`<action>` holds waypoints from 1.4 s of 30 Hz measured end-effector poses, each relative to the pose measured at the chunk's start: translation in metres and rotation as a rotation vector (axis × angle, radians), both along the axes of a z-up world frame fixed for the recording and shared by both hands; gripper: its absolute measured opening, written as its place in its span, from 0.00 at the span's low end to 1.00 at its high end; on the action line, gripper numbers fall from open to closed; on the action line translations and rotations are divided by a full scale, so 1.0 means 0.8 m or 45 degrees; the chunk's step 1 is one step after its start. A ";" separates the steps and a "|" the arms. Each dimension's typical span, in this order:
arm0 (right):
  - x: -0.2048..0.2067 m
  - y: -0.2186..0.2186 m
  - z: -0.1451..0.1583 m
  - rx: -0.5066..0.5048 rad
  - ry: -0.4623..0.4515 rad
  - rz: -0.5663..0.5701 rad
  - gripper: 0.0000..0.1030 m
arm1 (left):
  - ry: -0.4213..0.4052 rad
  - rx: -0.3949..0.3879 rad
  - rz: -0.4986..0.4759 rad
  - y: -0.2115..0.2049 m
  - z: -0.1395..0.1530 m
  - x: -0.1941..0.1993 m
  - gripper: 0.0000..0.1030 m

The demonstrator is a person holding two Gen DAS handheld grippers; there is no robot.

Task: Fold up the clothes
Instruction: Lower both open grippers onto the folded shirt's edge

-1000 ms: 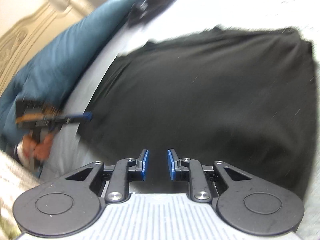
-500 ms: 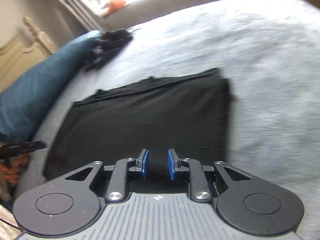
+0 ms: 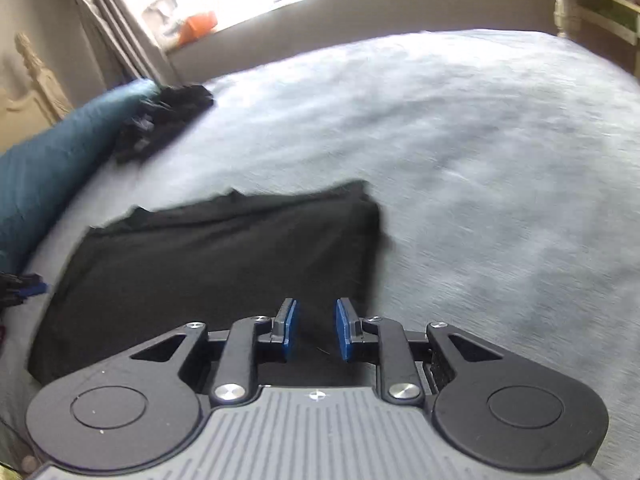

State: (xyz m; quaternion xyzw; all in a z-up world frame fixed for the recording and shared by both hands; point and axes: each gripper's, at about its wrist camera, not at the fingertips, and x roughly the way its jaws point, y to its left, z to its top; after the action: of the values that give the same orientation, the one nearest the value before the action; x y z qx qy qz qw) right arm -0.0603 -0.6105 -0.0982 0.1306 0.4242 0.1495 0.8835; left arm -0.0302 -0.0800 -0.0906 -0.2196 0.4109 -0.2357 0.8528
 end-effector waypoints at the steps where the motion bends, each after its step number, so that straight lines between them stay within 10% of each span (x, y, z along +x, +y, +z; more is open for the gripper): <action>1: 0.008 0.014 -0.003 0.041 -0.002 0.035 0.22 | 0.005 0.018 -0.055 -0.020 -0.003 0.008 0.42; 5: 0.030 0.066 -0.029 0.101 0.057 0.171 0.22 | 0.018 0.086 -0.115 -0.061 -0.034 0.033 0.41; 11: 0.025 0.003 -0.032 0.051 0.057 -0.027 0.21 | 0.051 -0.058 0.160 0.021 -0.048 0.049 0.35; 16: 0.026 -0.024 -0.014 0.048 -0.003 -0.150 0.22 | -0.099 0.117 0.138 0.002 -0.016 0.050 0.40; 25: 0.076 0.051 -0.034 0.201 0.061 0.080 0.22 | -0.135 0.284 -0.005 -0.056 -0.035 0.069 0.41; 36: 0.087 -0.050 -0.046 0.402 -0.015 -0.378 0.22 | -0.144 0.185 0.345 0.028 -0.013 0.086 0.43; 42: 0.089 -0.031 -0.055 0.596 0.076 -0.224 0.25 | -0.129 0.158 0.136 -0.005 -0.010 0.071 0.43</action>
State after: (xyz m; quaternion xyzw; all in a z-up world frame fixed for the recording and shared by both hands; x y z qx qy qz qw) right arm 0.0111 -0.6351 -0.1421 0.3726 0.3911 0.1621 0.8258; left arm 0.0265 -0.0844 -0.0985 -0.1758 0.3688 -0.1748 0.8959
